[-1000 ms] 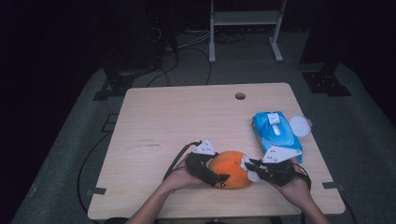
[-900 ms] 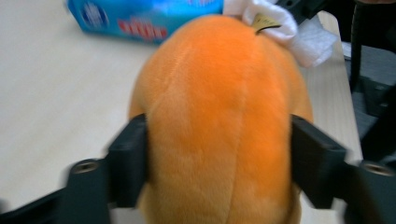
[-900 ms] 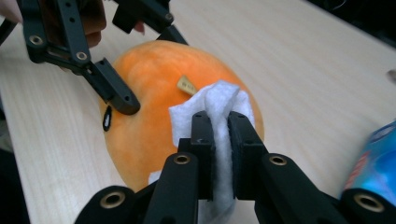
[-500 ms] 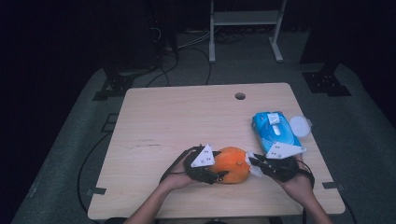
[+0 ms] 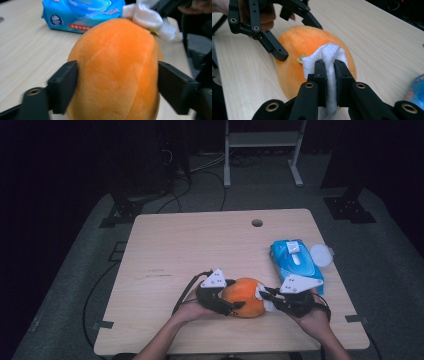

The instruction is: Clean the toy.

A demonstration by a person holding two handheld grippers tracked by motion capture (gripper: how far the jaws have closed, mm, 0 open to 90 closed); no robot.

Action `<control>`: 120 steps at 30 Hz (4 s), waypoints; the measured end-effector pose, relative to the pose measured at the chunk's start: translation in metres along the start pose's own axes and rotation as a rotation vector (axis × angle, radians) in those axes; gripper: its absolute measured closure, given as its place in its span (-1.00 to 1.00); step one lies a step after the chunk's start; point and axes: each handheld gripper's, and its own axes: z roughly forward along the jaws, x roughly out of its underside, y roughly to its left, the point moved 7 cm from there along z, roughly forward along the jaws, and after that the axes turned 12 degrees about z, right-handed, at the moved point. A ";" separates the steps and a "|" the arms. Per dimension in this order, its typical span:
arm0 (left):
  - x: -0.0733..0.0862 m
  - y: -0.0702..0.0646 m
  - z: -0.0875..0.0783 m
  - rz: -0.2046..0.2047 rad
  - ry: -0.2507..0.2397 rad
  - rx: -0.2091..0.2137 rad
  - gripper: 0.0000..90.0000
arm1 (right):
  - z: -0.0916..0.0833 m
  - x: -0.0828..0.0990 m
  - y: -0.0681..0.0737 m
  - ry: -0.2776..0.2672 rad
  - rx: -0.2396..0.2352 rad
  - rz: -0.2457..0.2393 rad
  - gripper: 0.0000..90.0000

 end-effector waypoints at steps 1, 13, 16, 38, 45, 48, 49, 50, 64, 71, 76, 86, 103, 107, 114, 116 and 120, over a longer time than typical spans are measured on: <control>0.000 0.001 0.000 -0.005 0.001 -0.003 -0.45 | -0.001 0.001 -0.003 0.003 0.006 -0.001 0.80; -0.007 -0.008 0.002 0.038 0.023 -0.036 -0.46 | -0.003 -0.003 0.001 0.018 0.018 -0.016 0.81; -0.005 -0.005 0.002 0.022 0.021 -0.043 -0.43 | -0.003 -0.005 0.005 0.023 0.014 -0.041 0.81; 0.001 -0.002 -0.002 -0.032 0.005 0.006 -0.71 | -0.005 0.006 -0.011 0.045 0.045 -0.014 0.81; -0.009 -0.012 0.005 0.059 0.023 -0.070 -0.39 | -0.006 -0.005 0.000 0.020 0.034 -0.022 0.81; -0.012 -0.018 0.008 0.097 0.037 -0.075 -0.41 | -0.007 -0.012 0.012 0.004 0.003 -0.043 0.80; -0.012 -0.019 0.009 0.100 0.042 -0.069 -0.46 | -0.005 -0.014 0.020 0.024 0.015 -0.092 0.80; -0.012 -0.019 0.009 0.100 0.042 -0.069 -0.52 | -0.005 -0.014 0.020 0.024 0.015 -0.092 0.80; -0.026 -0.021 0.009 0.099 -0.004 -0.090 -0.28 | -0.006 -0.021 0.025 0.004 0.039 -0.124 0.80; -0.012 -0.009 0.015 -0.047 -0.014 -0.037 -0.80 | -0.009 -0.014 0.013 0.012 0.032 -0.089 0.80; -0.017 -0.014 0.014 0.002 -0.009 -0.054 -0.32 | -0.008 -0.016 0.013 0.006 0.024 -0.073 0.80; -0.028 -0.024 0.007 0.087 -0.014 -0.055 -0.31 | -0.016 -0.024 0.021 0.002 0.030 -0.131 0.80; -0.032 -0.032 0.014 0.102 0.009 -0.043 -0.20 | -0.005 -0.025 0.044 0.033 0.006 -0.196 0.81; -0.027 -0.028 0.013 0.081 0.005 -0.039 -0.22 | -0.002 -0.025 0.047 0.044 0.018 -0.227 0.80; -0.023 -0.024 0.013 0.044 -0.004 -0.034 -0.23 | -0.021 -0.021 0.011 0.037 0.093 -0.155 0.81; -0.024 -0.026 0.014 0.048 -0.006 -0.035 -0.28 | -0.023 -0.018 0.007 0.033 0.080 -0.118 0.81; -0.024 -0.027 0.015 0.069 0.014 -0.049 -0.31 | -0.013 -0.018 0.022 0.036 0.037 -0.127 0.81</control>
